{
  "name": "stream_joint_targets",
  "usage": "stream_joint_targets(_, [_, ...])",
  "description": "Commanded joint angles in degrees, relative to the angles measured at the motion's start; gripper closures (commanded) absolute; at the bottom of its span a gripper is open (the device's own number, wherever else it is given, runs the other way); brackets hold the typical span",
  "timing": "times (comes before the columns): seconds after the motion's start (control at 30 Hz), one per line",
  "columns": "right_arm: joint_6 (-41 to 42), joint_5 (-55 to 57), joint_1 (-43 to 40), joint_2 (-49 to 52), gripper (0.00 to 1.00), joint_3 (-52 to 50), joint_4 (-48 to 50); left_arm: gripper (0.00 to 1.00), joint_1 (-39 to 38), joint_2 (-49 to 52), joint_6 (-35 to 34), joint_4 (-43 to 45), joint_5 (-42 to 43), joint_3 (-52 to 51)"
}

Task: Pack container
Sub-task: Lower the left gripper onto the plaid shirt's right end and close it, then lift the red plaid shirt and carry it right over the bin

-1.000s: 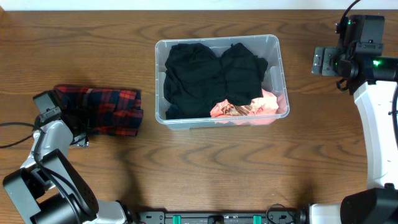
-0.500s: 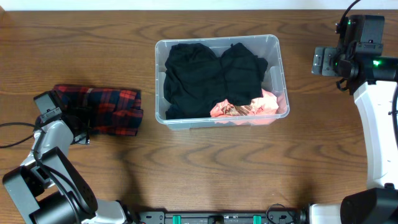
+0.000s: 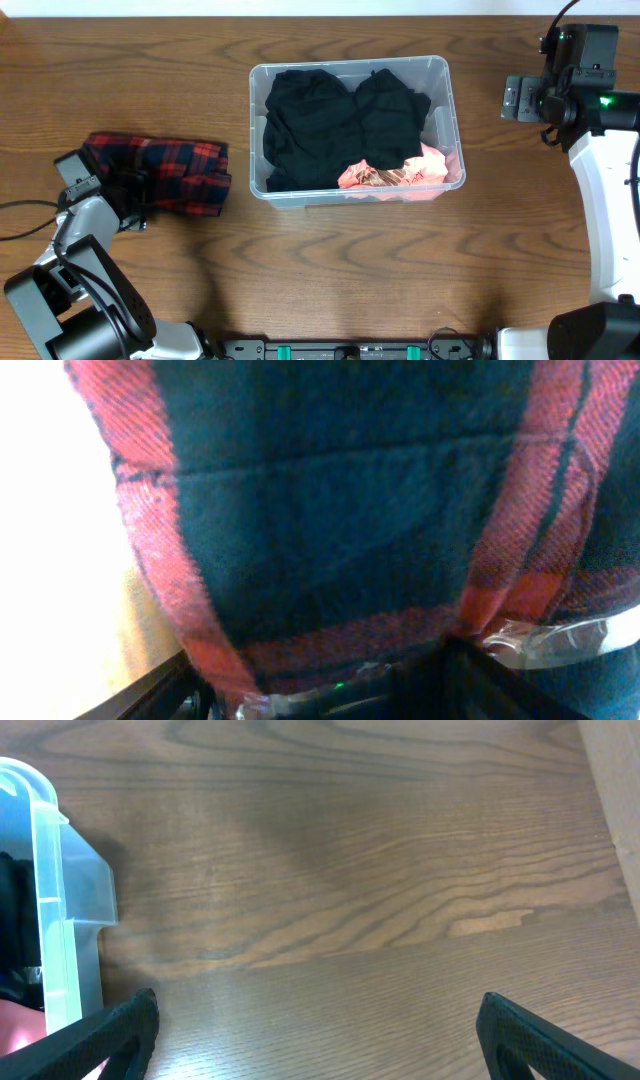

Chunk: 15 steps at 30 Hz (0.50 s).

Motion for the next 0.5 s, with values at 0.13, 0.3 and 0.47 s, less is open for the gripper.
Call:
stream_joint_targets(0.13, [0.0,0.4,-0.4,0.3,0.01,0.1,-0.1,0.34,-0.6,4.8,-2.5,0.5,1.2,-5.6])
stream_joint_targets(0.3, [0.0,0.4,-0.4,0.3,0.01,0.1,-0.1,0.67,-0.6,4.8,-0.8,0.4,1.8,-5.6])
stream_joint_targets(0.47, [0.0,0.4,-0.4,0.3,0.01,0.1,-0.1,0.94,-0.6,4.3,-0.3,0.7,4.9,-5.5])
